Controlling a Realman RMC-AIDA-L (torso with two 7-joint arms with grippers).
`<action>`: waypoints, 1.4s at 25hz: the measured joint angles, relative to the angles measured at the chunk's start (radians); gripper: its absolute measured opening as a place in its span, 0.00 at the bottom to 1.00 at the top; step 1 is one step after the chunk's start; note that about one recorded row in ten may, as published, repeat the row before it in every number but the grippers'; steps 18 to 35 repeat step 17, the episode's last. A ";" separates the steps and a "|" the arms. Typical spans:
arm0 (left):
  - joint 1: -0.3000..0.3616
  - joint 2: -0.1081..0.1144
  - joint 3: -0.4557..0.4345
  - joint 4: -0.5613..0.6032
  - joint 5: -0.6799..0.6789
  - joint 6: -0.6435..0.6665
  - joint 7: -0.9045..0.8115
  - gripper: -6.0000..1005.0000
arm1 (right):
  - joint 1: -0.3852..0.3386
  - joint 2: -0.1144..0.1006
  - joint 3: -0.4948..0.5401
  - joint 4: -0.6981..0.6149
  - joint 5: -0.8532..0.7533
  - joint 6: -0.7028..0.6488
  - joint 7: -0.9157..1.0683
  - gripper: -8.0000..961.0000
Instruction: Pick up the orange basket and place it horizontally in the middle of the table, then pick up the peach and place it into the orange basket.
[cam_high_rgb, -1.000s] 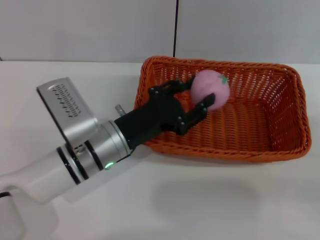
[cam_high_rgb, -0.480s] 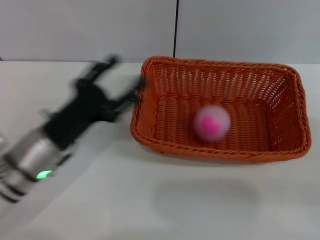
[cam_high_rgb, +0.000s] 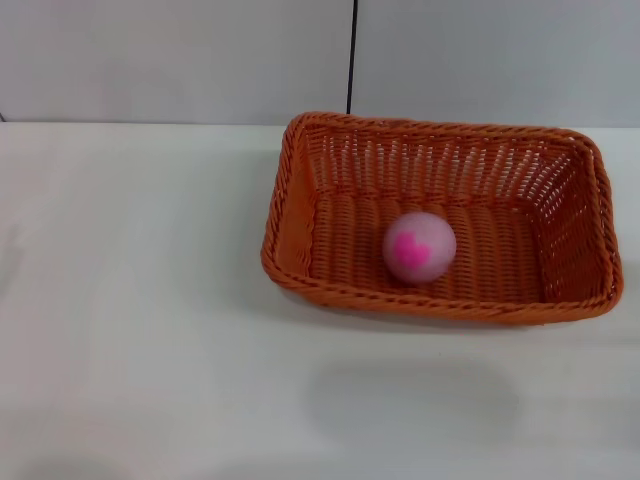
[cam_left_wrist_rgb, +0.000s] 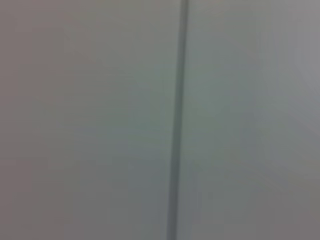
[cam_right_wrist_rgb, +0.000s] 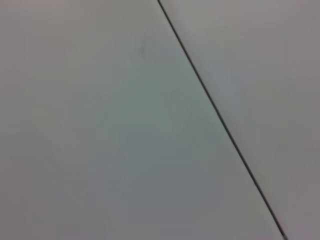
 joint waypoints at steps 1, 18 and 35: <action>0.009 -0.001 -0.022 0.000 0.000 -0.001 0.000 0.83 | 0.000 0.000 0.000 0.000 0.000 0.000 0.000 0.65; 0.092 -0.015 -0.124 -0.038 0.004 0.001 0.002 0.83 | 0.023 -0.001 0.097 0.003 0.011 0.010 -0.139 0.65; 0.092 -0.015 -0.124 -0.038 0.004 0.001 0.002 0.83 | 0.023 -0.001 0.097 0.003 0.011 0.010 -0.139 0.65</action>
